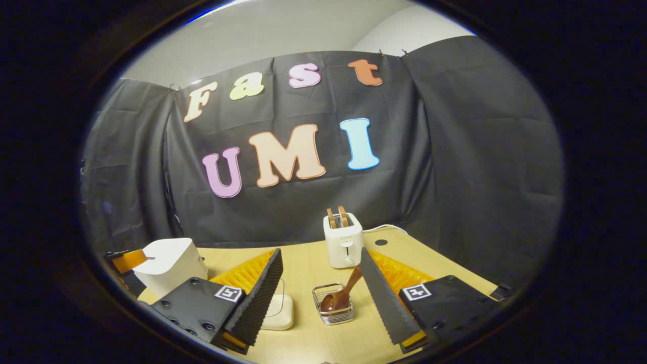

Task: Close the left gripper, press the button to open the rice cooker; take a wooden spoon from the chopstick holder with the right hand, scoop a spoonful of rice and pour it into the rice cooker, then put the wooden spoon back into the chopstick holder.

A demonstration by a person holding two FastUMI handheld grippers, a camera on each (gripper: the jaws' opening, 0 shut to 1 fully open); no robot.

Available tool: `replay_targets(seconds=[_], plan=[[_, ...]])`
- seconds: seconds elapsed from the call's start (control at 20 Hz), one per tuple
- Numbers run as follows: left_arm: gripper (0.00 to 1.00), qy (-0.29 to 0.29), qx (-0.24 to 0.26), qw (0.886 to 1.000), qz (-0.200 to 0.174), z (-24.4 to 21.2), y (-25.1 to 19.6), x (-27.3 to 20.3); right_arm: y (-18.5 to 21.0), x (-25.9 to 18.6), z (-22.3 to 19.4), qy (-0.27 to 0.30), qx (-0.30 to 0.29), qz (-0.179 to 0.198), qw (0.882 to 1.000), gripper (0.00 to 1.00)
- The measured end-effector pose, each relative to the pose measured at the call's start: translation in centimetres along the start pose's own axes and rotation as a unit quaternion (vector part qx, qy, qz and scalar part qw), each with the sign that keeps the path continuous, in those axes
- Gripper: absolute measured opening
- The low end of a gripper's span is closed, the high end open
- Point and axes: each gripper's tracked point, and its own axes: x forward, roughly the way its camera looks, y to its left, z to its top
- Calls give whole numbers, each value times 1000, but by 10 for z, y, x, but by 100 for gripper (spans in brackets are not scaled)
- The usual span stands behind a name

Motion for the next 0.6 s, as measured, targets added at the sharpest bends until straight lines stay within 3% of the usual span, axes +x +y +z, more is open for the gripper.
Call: replay_targets(seconds=[0.4, 0.55, 0.6], plan=[[95, 1, 0, 1000, 8, 1, 15, 8, 2, 5, -1, 2, -2, -2, 1000, 99], [75, 5, 1, 1000, 13, 2, 23, 12, 1, 7, 0, 1, 0, -5, 1000, 99], [73, 8, 3, 1000, 15, 1, 26, 12, 0, 7, 0, 1, -1, -6, 1000, 99]])
